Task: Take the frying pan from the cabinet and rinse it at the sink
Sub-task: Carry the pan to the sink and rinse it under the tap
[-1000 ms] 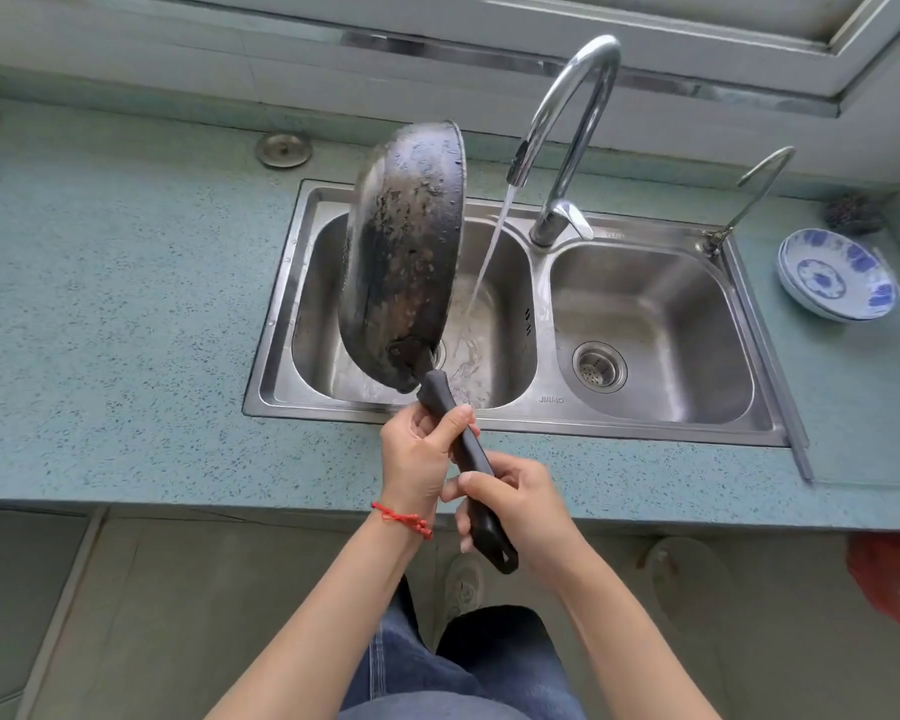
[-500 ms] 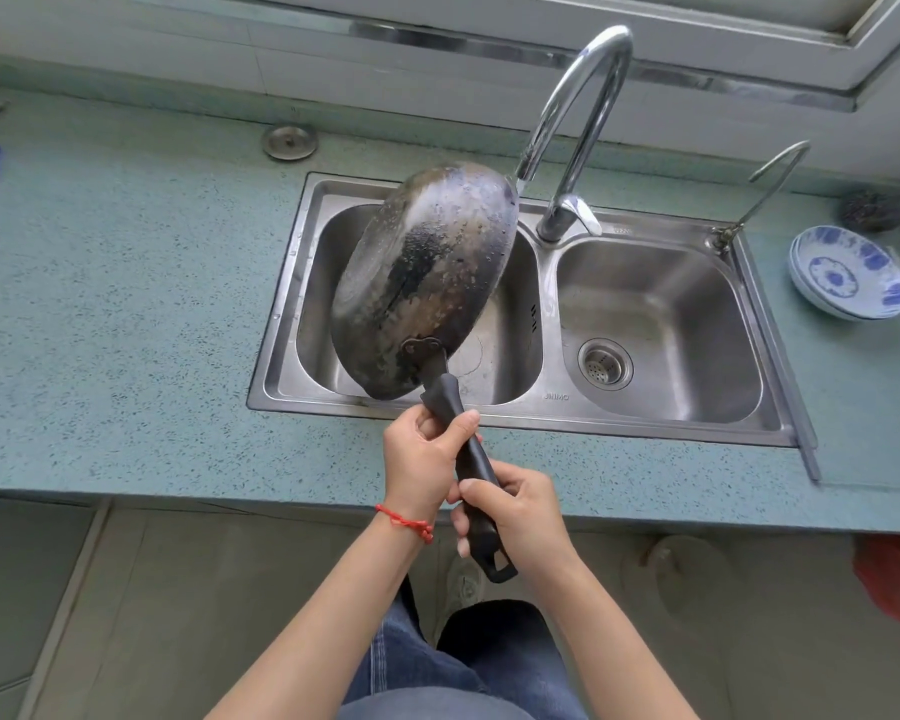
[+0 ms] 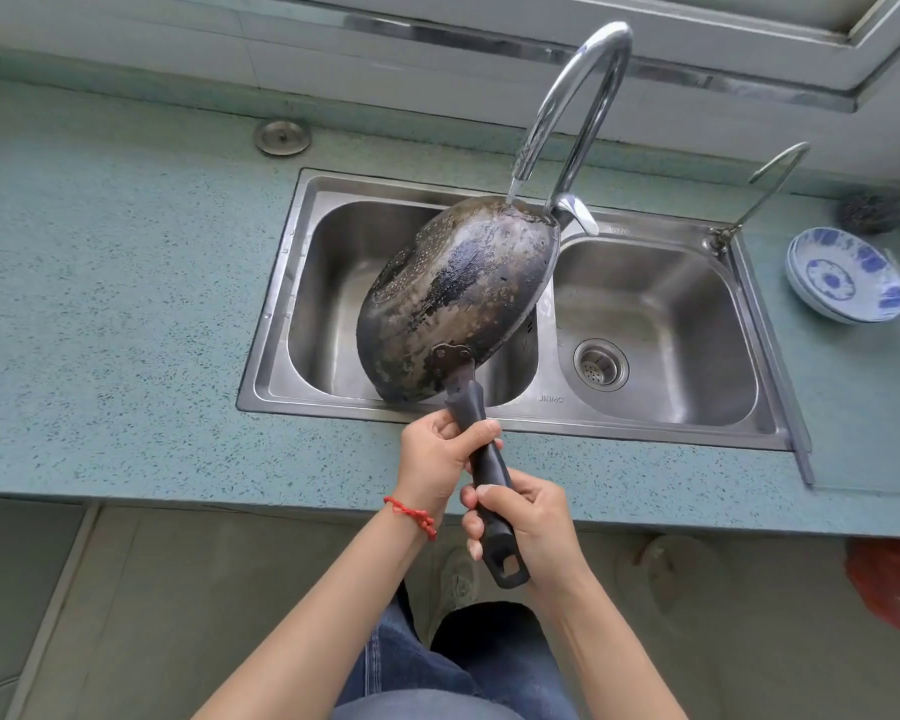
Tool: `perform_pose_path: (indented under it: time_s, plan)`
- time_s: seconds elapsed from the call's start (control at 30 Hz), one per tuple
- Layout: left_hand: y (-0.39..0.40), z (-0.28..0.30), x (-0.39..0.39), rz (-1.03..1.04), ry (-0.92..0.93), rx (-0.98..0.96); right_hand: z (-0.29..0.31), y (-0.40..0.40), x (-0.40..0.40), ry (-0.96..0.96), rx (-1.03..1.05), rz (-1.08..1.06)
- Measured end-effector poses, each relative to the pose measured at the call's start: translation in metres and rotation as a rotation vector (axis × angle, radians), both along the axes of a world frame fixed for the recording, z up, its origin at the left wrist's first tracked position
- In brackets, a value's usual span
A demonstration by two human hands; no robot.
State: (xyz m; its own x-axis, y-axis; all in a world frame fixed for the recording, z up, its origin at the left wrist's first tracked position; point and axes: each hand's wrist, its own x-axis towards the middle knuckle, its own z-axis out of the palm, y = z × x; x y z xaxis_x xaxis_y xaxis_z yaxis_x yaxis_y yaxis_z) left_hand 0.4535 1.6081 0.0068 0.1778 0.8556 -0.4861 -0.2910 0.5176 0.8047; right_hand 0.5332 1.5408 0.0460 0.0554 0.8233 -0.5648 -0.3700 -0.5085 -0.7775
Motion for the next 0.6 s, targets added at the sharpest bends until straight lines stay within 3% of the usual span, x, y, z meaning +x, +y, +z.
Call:
perform_pose_path:
  time_s: [0.2,0.6]
  plan:
    - [0.007,0.001,0.013,-0.017,-0.069,-0.015,-0.001,0.005,0.014,-0.135,-0.007,0.012]
    - [0.014,-0.007,0.026,-0.069,-0.062,-0.053,-0.001,0.014,0.018,-0.079,-0.076,-0.108]
